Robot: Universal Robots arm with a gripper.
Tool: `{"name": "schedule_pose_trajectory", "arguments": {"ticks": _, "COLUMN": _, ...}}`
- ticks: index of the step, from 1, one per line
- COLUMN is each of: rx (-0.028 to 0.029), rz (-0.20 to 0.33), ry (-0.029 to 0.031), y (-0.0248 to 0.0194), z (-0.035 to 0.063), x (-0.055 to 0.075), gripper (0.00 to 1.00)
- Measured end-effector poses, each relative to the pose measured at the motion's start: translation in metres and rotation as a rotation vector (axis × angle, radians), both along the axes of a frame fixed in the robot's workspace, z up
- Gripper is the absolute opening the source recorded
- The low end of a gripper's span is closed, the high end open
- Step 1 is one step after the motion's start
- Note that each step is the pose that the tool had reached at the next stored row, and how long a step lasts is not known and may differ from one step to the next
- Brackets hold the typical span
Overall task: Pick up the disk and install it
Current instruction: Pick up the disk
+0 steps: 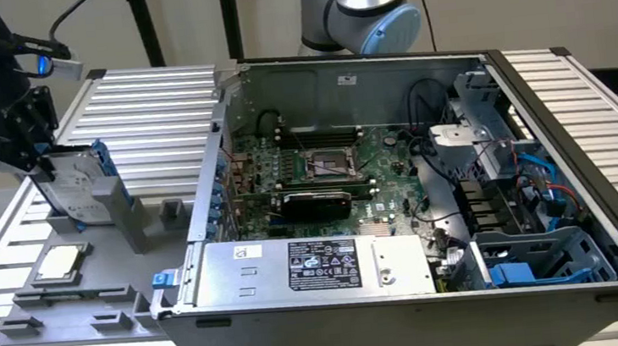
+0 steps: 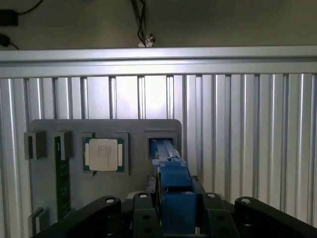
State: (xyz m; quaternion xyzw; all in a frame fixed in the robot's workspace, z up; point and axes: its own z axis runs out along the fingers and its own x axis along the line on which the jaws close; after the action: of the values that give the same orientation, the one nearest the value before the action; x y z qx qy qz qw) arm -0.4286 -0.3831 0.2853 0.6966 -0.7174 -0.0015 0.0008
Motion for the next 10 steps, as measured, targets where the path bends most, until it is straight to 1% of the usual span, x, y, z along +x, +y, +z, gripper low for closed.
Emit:
{"name": "schedule_pose_trajectory", "arguments": {"ticks": 4, "rx": 0.0003, "rz": 0.0, "ry": -0.0003, "y": -0.0003, "z": -0.0001, "x": -0.0003, "gripper": 1.0}}
{"name": "schedule_pose_trajectory", "arguments": {"ticks": 6, "rx": 0.0007, "rz": 0.0, "ry": -0.0003, "y": -0.0012, "z": 0.0, "x": -0.0003, "gripper": 1.0}}
{"name": "schedule_pose_trajectory", "arguments": {"ticks": 7, "rx": 0.0011, "rz": 0.0, "ry": -0.0004, "y": -0.0016, "z": 0.0, "x": -0.0004, "gripper": 0.0}}
{"name": "schedule_pose_trajectory", "arguments": {"ticks": 10, "rx": 0.0025, "rz": 0.0, "ry": -0.0004, "y": -0.0037, "z": 0.0, "x": -0.0004, "gripper": 0.0}}
